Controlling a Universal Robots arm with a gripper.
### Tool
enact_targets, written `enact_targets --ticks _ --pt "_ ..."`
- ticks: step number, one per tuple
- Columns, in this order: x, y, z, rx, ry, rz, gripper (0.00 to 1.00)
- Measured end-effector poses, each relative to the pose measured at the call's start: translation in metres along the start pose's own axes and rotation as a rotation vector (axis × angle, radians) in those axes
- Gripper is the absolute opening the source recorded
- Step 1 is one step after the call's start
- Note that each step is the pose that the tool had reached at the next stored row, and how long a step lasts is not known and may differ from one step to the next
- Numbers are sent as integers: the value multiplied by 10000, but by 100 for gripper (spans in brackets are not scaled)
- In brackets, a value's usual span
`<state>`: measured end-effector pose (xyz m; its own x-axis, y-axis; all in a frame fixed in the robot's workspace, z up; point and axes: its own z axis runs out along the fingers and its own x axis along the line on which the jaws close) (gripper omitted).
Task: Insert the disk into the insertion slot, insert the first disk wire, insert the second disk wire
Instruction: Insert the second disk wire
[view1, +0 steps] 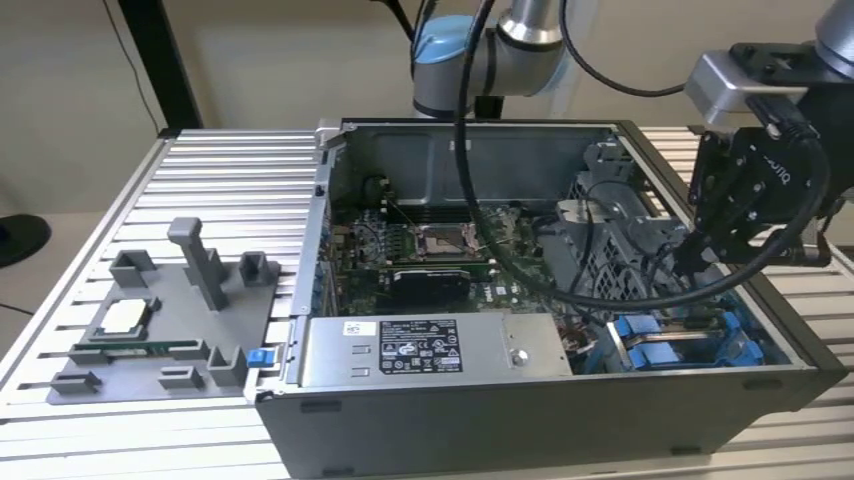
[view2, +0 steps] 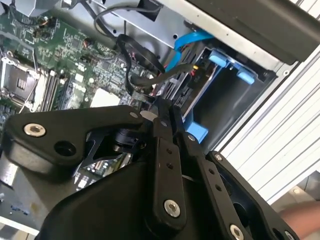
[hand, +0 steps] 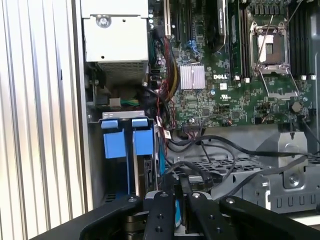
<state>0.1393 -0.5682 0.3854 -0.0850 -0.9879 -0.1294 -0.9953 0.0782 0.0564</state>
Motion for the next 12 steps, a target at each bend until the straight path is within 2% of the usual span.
enact_targets --ticks 7,12 --pt "10 126 -4 20 -2 -2 0" --pt "24 173 1 22 12 -1 0"
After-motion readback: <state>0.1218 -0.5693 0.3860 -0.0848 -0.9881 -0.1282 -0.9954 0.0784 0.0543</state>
